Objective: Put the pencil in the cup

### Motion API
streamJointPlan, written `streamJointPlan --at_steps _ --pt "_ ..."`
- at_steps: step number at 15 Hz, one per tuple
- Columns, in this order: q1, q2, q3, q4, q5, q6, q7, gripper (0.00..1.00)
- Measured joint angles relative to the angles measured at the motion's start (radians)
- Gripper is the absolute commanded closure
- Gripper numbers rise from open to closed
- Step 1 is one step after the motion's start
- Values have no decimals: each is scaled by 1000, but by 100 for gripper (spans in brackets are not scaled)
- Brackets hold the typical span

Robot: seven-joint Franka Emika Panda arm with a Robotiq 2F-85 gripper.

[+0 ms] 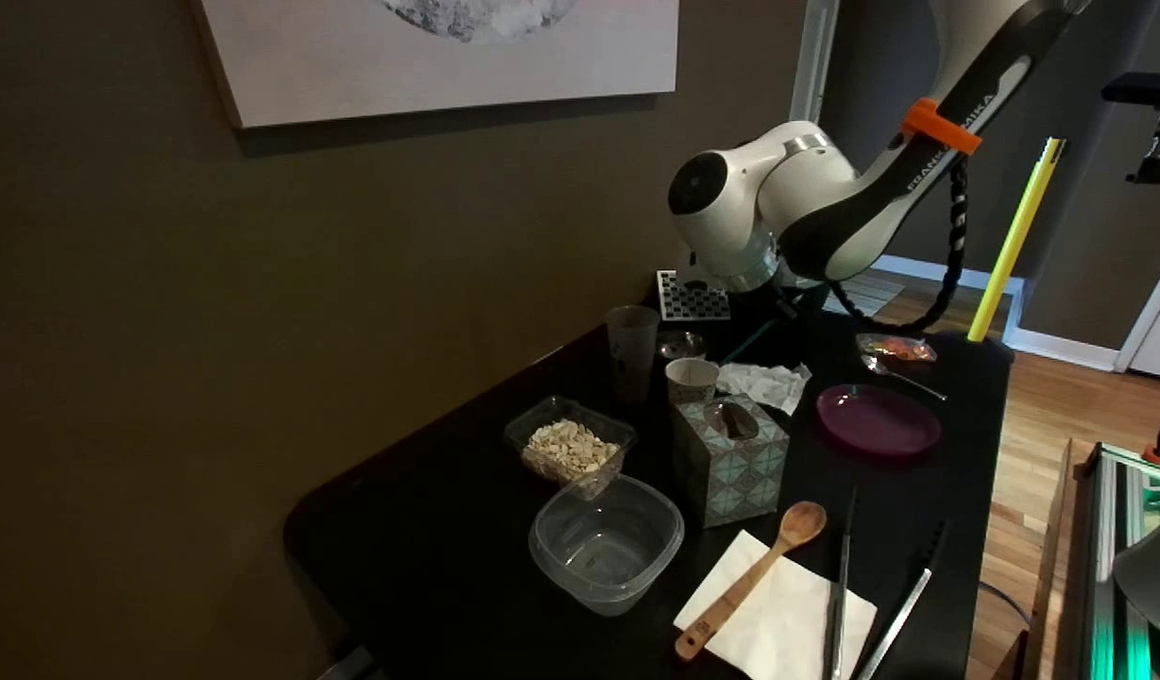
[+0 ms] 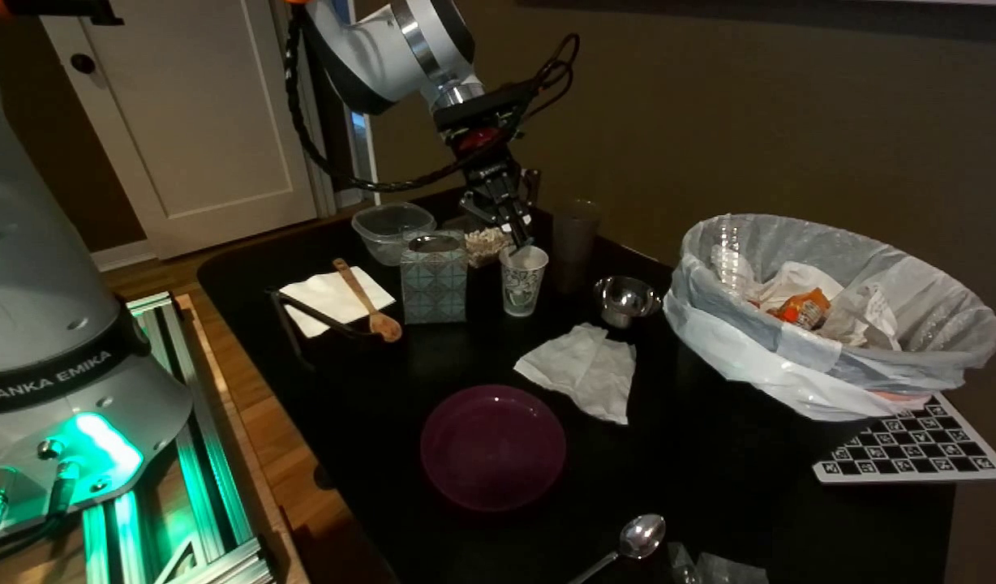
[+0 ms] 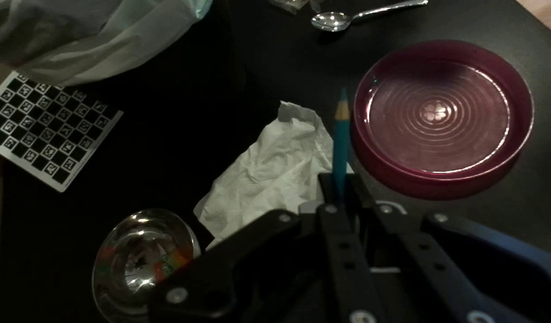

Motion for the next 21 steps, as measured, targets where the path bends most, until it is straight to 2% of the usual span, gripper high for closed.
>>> streamJointPlan --at_steps 4,5,10,11,17,21 --pt "11 66 5 48 -92 -26 -1 98" --pt "15 85 7 61 -112 -35 -1 91" --pt "26 138 16 99 -140 -55 -2 91" --pt "26 139 16 101 -141 -55 -2 98" --pt "26 142 26 100 -148 -55 -2 98" --pt "45 155 41 100 -199 -57 -2 98"
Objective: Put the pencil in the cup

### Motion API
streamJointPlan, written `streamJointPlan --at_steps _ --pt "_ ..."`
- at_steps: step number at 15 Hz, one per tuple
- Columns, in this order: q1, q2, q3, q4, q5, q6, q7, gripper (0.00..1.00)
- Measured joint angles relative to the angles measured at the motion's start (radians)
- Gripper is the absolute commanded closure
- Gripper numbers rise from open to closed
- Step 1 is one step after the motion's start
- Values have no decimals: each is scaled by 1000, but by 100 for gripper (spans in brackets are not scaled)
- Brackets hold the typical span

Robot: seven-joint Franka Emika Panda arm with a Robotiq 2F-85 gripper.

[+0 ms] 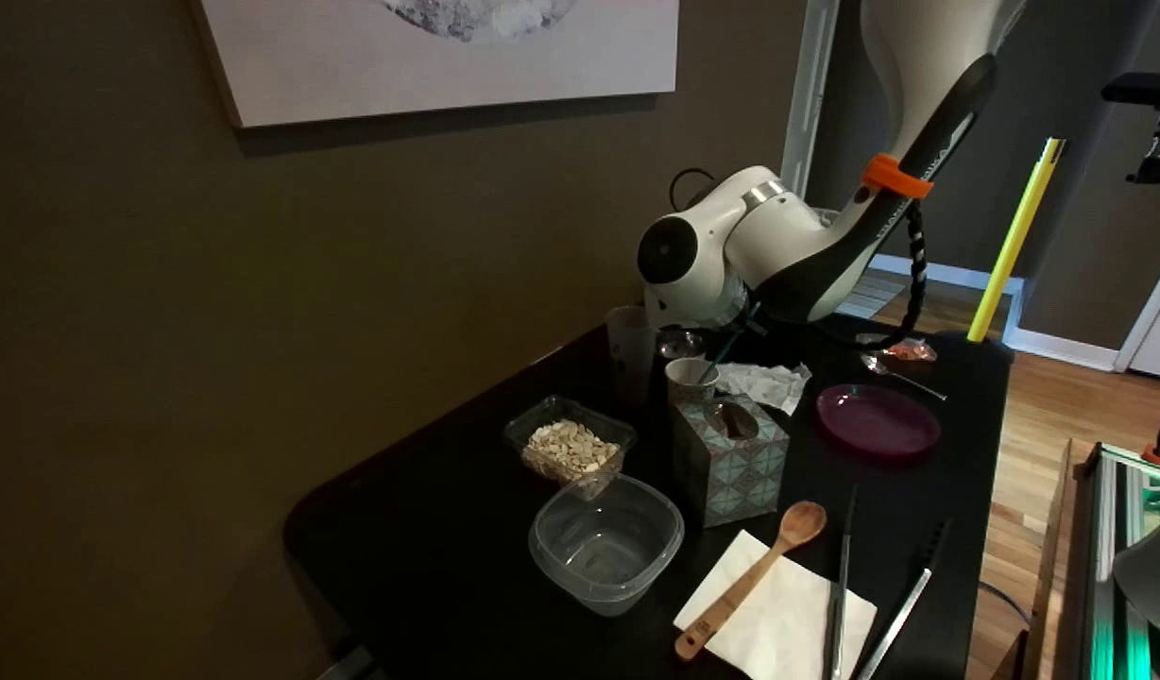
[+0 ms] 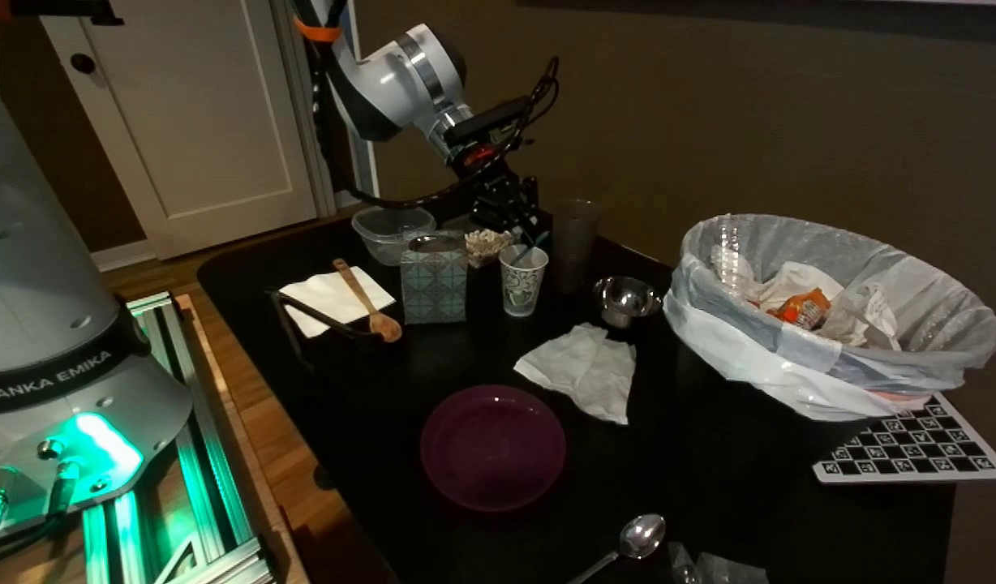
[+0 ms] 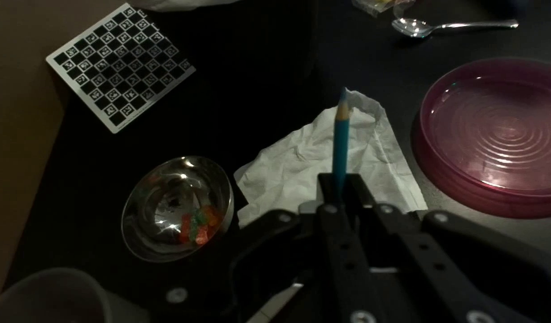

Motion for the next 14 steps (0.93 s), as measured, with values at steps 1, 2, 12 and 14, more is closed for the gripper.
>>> streamJointPlan --at_steps 1,2,12,14 --pt "7 5 3 0 -18 -7 0 98" --pt "13 12 6 1 -37 -17 0 98" --pt "49 79 25 1 -189 -60 4 98" --pt "51 90 27 2 -208 -64 4 98"
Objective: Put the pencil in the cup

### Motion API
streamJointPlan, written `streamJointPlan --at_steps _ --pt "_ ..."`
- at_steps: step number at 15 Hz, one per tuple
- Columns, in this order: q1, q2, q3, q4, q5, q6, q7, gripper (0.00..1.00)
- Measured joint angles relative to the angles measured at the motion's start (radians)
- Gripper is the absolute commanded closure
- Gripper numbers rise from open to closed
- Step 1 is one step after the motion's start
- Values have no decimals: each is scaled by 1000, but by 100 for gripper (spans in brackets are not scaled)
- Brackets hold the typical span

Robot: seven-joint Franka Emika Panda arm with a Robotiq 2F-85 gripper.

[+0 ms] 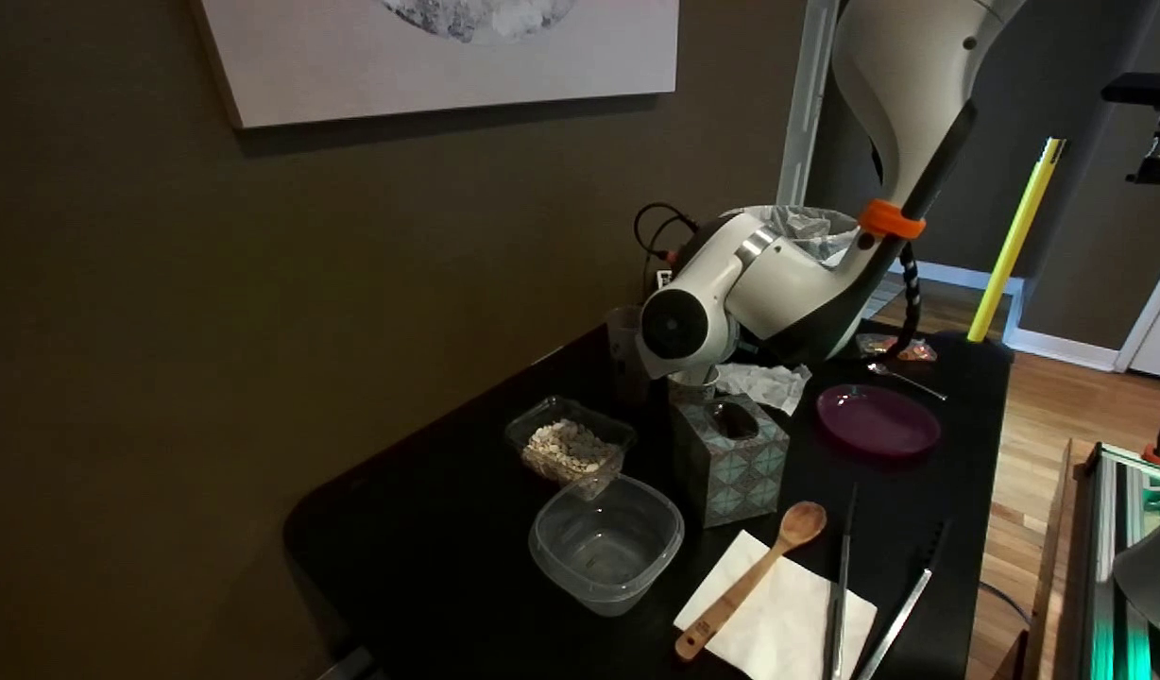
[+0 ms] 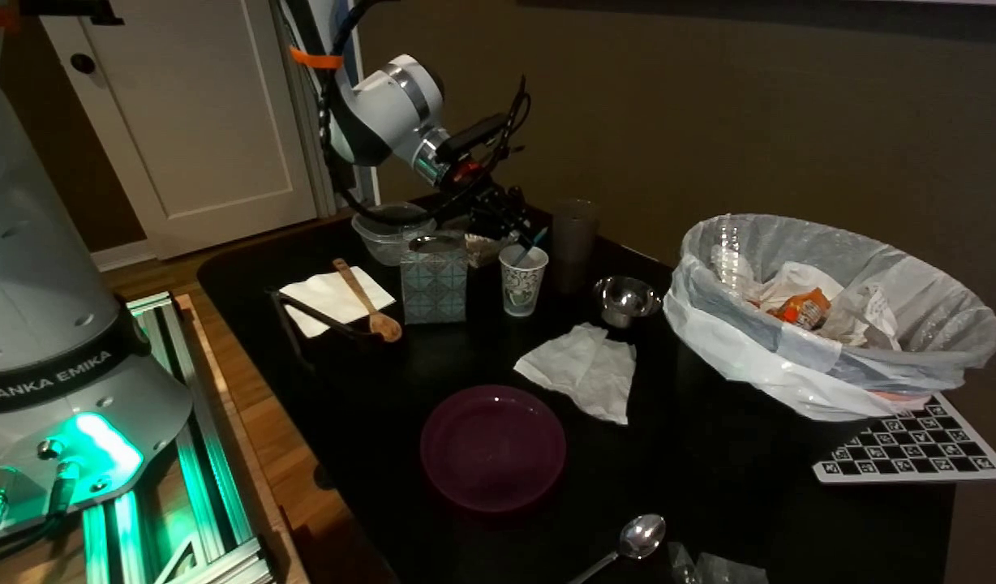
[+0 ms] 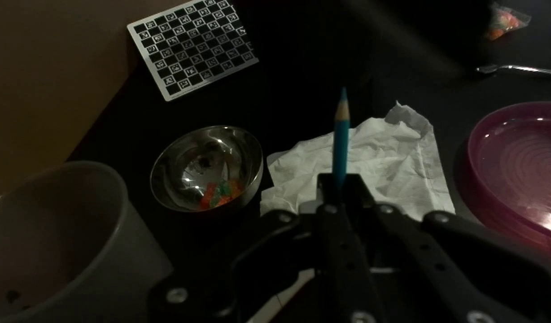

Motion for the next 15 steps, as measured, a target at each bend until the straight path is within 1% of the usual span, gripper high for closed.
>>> streamJointPlan --at_steps 4,9,10,11,12,13,15 --pt "5 23 2 3 -28 -13 1 98" --pt "7 48 2 16 -46 -14 1 94" --pt "7 53 2 19 -48 -15 1 87" --pt "7 57 2 22 -50 -15 1 70" --pt "7 61 2 25 -52 -15 1 63" --pt "7 64 2 27 -54 -15 1 62" --pt "7 69 2 31 -56 -17 1 49"
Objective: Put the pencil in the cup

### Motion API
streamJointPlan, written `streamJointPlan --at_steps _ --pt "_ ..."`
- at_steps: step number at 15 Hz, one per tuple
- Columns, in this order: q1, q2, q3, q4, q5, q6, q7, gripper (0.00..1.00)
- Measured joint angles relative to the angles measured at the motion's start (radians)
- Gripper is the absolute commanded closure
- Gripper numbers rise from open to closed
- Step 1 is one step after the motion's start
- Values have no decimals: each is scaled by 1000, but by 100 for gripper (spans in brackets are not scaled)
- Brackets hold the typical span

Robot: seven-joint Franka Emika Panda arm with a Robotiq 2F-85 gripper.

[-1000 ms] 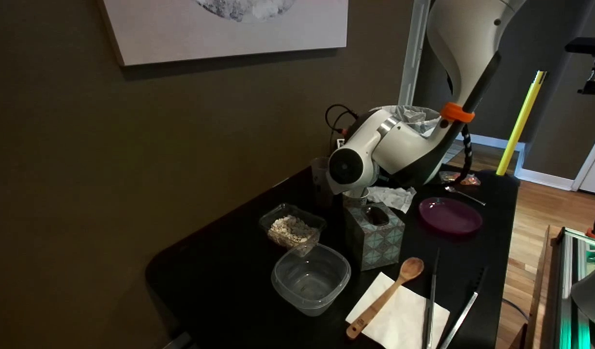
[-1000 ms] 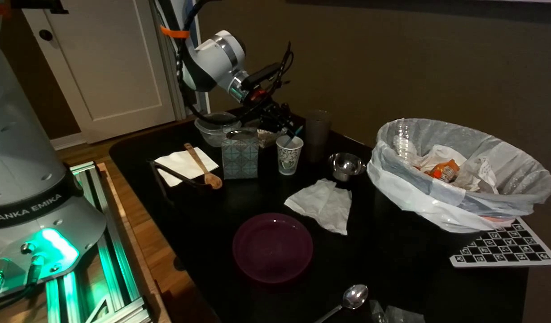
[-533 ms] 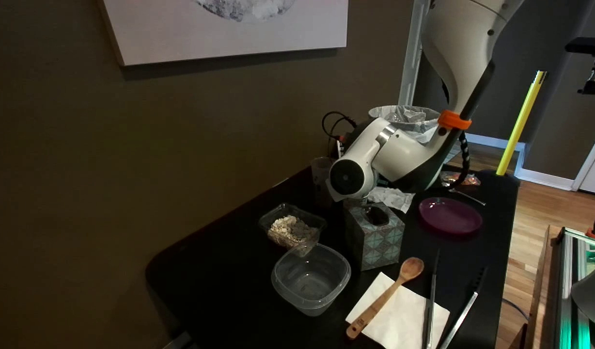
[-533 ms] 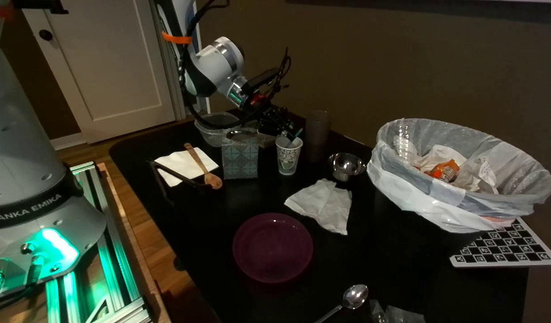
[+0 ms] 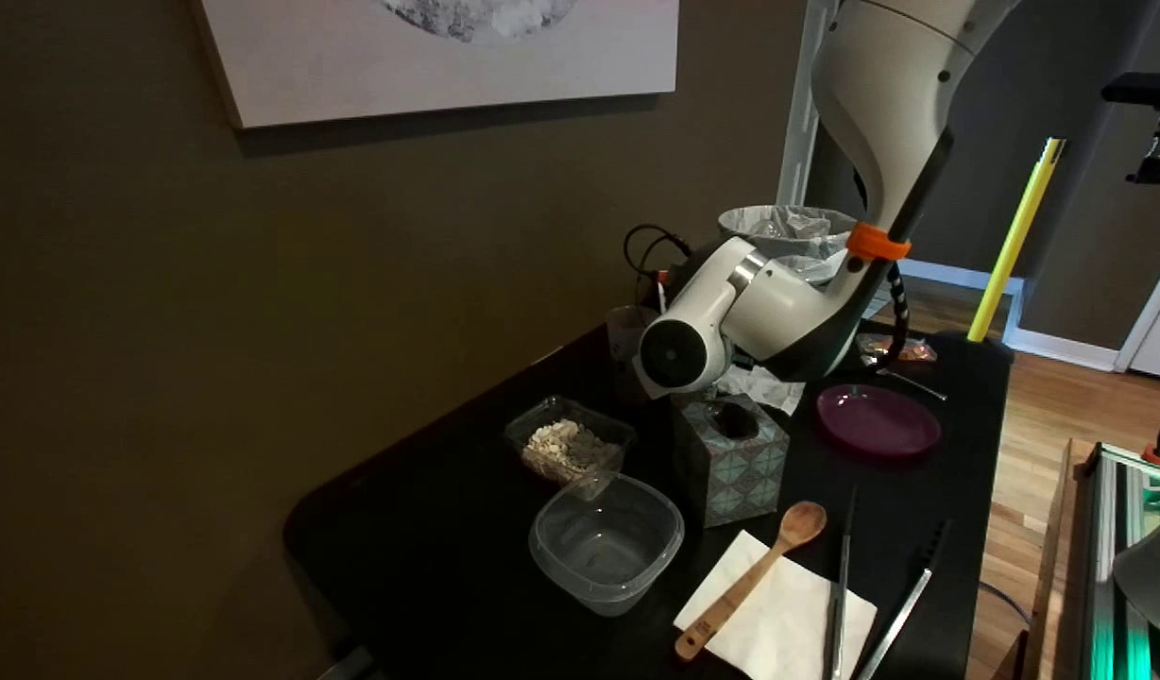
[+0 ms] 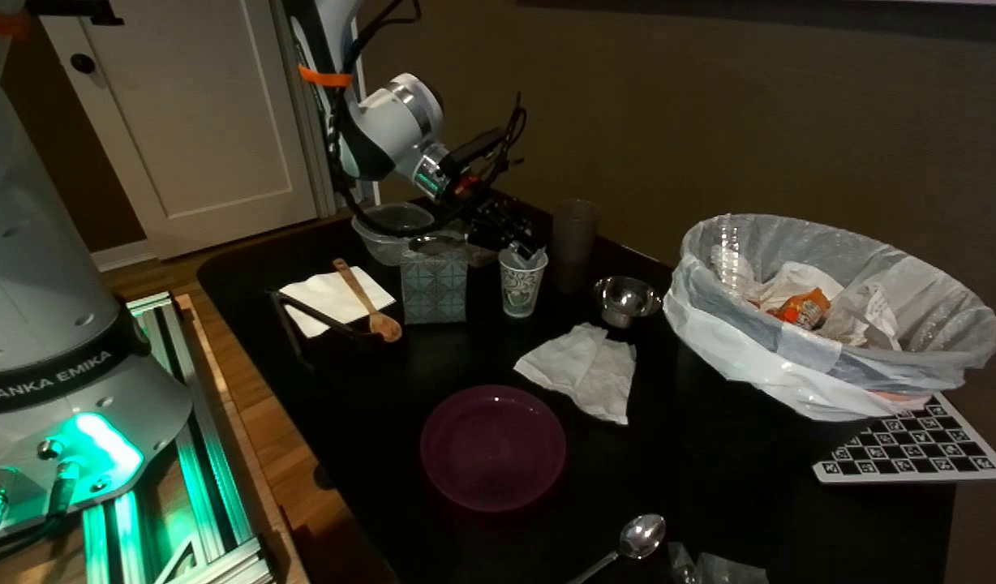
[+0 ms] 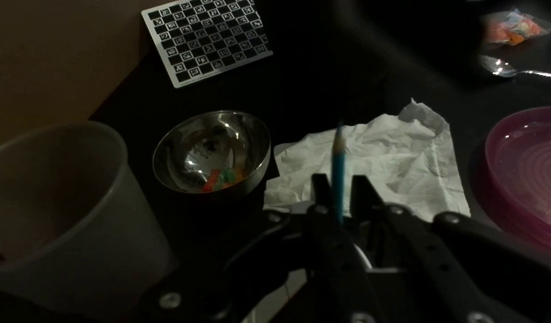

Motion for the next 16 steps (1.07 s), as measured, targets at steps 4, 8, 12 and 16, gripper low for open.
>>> streamJointPlan --at_steps 4,8,12,16 --pt "0 6 2 8 -1 -15 0 19" --pt "0 4 9 17 -1 -30 2 0" --pt "-1 -29 13 14 17 -33 3 0" --pt "-18 -129 21 -21 113 -32 0 0"
